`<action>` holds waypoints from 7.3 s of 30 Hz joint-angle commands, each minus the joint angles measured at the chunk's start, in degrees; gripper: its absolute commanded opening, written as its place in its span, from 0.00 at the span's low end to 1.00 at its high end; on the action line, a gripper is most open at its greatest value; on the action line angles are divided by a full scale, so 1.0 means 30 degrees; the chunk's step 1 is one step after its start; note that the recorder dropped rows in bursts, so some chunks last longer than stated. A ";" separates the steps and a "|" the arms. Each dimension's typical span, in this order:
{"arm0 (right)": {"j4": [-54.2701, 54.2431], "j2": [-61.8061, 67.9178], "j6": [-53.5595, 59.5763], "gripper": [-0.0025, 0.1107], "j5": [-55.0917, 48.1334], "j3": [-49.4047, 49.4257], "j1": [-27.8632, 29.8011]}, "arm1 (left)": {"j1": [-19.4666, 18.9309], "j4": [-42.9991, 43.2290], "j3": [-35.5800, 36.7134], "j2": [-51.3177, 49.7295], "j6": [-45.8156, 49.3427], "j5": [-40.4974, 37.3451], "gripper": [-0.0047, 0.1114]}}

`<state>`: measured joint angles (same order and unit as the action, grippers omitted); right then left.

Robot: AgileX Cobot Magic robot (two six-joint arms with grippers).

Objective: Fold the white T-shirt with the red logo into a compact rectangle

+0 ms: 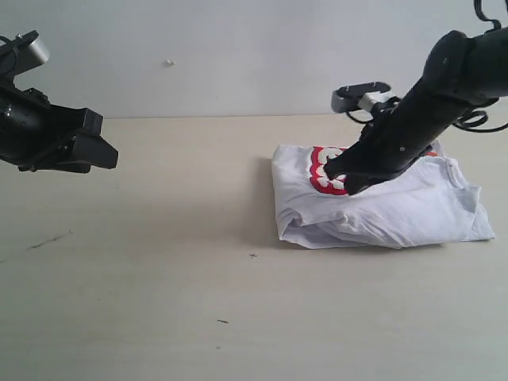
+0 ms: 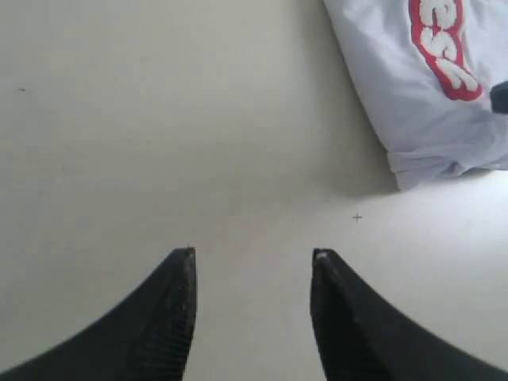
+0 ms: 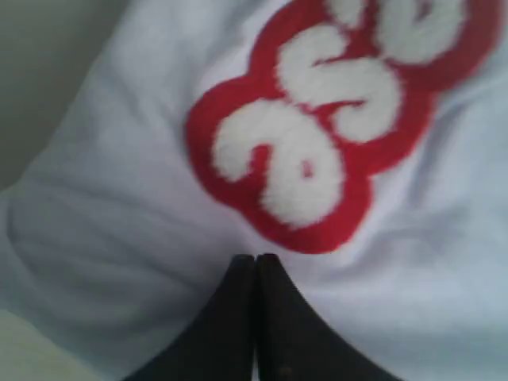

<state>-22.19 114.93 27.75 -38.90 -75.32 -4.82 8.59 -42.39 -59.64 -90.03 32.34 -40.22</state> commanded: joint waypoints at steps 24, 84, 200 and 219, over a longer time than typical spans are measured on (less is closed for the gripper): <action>0.7239 0.0630 -0.9044 0.02 0.1568 0.0622 0.0307 | -0.0005 -0.0615 0.0043 0.0224 0.0556 0.0450 0.43; 0.3605 -0.0712 -0.4920 0.02 0.5472 0.2316 -0.1722 | 0.4886 0.0939 0.1172 -0.7868 0.2222 0.2548 0.04; 0.6542 -3.8311 -0.9785 0.02 0.4879 1.2133 -0.0838 | 0.3787 0.4545 1.0408 3.0011 -0.1797 1.0696 0.04; 0.6542 -3.8311 -0.9785 0.02 0.4879 1.2133 -0.0838 | 0.3787 0.4545 1.0408 3.0011 -0.1797 1.0694 0.04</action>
<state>-3.04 0.11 -1.47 -24.17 -38.54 -7.55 20.03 -29.01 -28.70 -0.16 27.06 -8.61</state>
